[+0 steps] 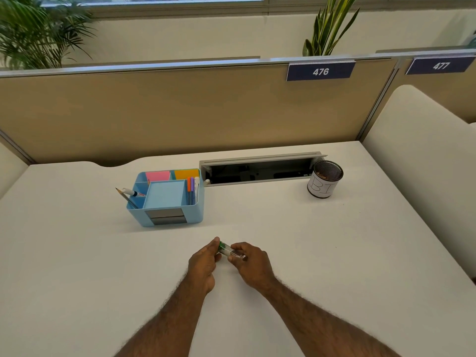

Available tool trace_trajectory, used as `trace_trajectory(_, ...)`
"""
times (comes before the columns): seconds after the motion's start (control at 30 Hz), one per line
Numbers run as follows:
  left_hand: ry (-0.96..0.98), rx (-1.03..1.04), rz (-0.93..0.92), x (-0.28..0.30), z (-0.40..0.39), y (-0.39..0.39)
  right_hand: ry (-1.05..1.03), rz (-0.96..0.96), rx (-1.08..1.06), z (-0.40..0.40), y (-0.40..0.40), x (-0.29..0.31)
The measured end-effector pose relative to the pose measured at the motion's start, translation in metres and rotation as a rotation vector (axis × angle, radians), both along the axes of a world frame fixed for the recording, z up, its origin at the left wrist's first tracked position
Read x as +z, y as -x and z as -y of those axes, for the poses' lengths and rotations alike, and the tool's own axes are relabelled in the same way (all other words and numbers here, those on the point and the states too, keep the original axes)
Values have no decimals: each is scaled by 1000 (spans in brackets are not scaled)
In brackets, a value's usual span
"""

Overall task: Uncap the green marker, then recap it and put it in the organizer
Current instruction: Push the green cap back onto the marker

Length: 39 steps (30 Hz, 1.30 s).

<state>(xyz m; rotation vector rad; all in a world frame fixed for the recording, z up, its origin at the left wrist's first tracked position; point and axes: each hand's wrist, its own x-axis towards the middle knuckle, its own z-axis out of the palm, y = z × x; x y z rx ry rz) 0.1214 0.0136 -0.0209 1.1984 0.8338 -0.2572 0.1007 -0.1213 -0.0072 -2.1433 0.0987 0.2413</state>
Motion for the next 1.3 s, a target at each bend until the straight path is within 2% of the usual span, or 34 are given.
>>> trace_trajectory(0.27,-6,-27,25,1,-1,3,-4,58,-31,-6,5,0)
trace_trajectory(0.4,15,-29,31,-1,-4,4,-60,-50,-70,-11,2,3)
trace_trajectory(0.63,56,-48,64,-3,-11,6,-514,-384,-205,-14,-1,14)
trace_trajectory(0.83,86,-79,109,2,-13,9,-712,-527,-269,-15,-2,18)
trace_trajectory(0.97,102,-93,145,6,-15,7,-965,-718,-433,-21,-5,22)
trace_trajectory(1.17,198,-59,243,11,-19,3,-1199,-827,-507,-25,-10,27)
trace_trajectory(1.3,229,-52,270,7,-21,3,-1246,-846,-513,-25,-9,26)
